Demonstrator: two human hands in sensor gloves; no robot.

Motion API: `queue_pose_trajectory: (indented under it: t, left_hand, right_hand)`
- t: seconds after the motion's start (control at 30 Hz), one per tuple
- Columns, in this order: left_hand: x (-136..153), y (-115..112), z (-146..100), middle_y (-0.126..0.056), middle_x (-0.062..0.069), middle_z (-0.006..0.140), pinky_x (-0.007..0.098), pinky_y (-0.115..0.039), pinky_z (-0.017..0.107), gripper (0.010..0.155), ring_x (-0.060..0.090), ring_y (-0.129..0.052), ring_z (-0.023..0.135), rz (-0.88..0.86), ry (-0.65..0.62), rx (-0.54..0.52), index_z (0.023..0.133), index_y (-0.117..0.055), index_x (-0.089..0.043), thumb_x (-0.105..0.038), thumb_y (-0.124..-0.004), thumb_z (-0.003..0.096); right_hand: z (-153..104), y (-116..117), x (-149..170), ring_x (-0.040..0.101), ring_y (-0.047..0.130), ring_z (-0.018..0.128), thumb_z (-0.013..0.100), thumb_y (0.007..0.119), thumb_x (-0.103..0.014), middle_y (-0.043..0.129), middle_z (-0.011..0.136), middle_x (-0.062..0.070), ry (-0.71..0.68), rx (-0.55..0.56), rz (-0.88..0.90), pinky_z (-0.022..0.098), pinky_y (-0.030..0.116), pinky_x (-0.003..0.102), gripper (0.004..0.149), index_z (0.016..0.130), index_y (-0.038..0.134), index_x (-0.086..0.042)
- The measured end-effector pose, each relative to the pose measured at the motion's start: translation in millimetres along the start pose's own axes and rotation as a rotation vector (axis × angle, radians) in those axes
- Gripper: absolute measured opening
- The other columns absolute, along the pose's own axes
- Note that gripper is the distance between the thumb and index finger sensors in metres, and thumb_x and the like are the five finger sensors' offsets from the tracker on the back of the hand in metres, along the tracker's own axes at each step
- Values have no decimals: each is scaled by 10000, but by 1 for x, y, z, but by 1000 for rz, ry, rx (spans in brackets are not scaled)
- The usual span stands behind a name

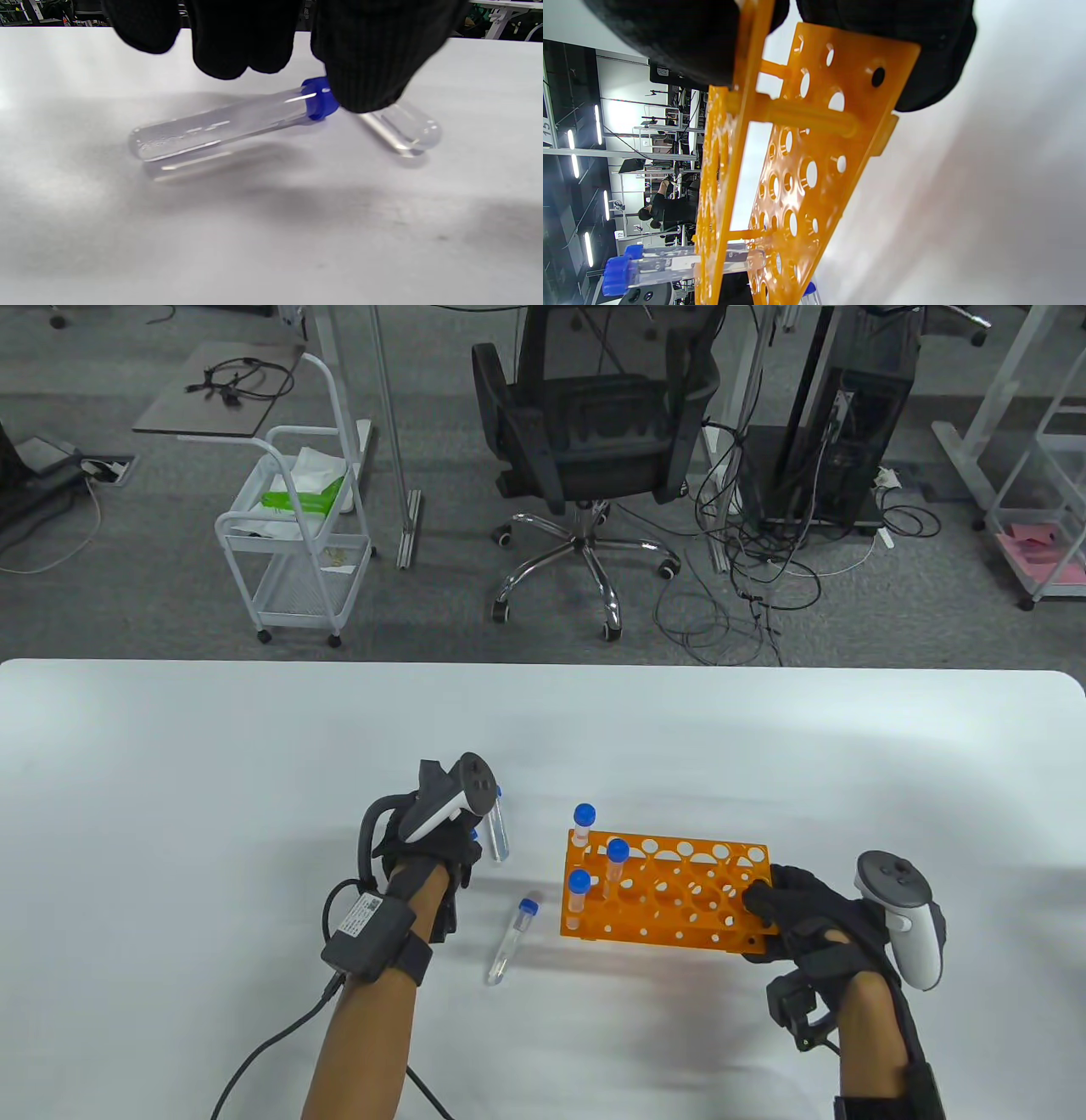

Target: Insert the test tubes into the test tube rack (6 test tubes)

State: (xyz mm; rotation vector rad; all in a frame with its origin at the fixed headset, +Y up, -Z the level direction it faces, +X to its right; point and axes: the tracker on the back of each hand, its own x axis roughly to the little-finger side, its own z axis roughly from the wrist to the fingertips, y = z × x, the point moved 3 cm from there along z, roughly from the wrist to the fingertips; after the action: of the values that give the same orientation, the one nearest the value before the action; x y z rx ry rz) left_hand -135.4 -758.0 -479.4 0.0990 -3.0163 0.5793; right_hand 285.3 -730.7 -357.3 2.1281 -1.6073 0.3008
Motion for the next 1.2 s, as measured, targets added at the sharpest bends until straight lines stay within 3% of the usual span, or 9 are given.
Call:
queue_pose_trajectory:
  t: [0.23, 0.37, 0.53, 0.77, 1.2]
  left_hand:
    - [10, -15, 15, -789, -17, 979, 514, -678, 641, 581, 210, -834, 846, 11, 18, -11, 938, -718, -390, -420, -912, 391]
    - [13, -12, 15, -900, -18, 852, 496, -717, 605, 527, 194, -925, 729, 33, 10, -60, 903, -769, -339, -386, -908, 397]
    - [18, -10, 12, -937, 13, 811, 501, -737, 581, 554, 202, -953, 676, 4, 5, -58, 927, -736, -315, -392, -893, 402]
    - [20, 12, -9, -948, 33, 811, 506, -786, 538, 575, 219, -995, 645, -42, -27, -143, 943, -735, -348, -399, -895, 393]
    - [13, 53, -48, -1076, 27, 596, 472, -867, 394, 537, 192, -1091, 431, -34, -65, -286, 783, -922, -207, -479, -931, 319]
  right_hand:
    - [3, -4, 5, 466, 835, 856, 479, 816, -429, 413, 1109, 197, 16, 3, 12, 541, 855, 531, 593, 913, 545, -129]
    - [2, -3, 5, 467, 833, 857, 478, 817, -429, 413, 1110, 197, 20, 6, 7, 541, 856, 530, 592, 912, 548, -128]
    - [2, -4, 5, 465, 835, 856, 479, 816, -430, 412, 1110, 197, 20, 6, 8, 541, 856, 530, 592, 912, 547, -129]
    - [5, -1, 7, 461, 834, 861, 480, 814, -433, 410, 1113, 192, 28, -15, 11, 547, 854, 527, 591, 914, 545, -134]
    - [6, -1, 8, 462, 833, 860, 479, 816, -432, 411, 1112, 194, 29, -15, 16, 546, 854, 529, 592, 913, 546, -133]
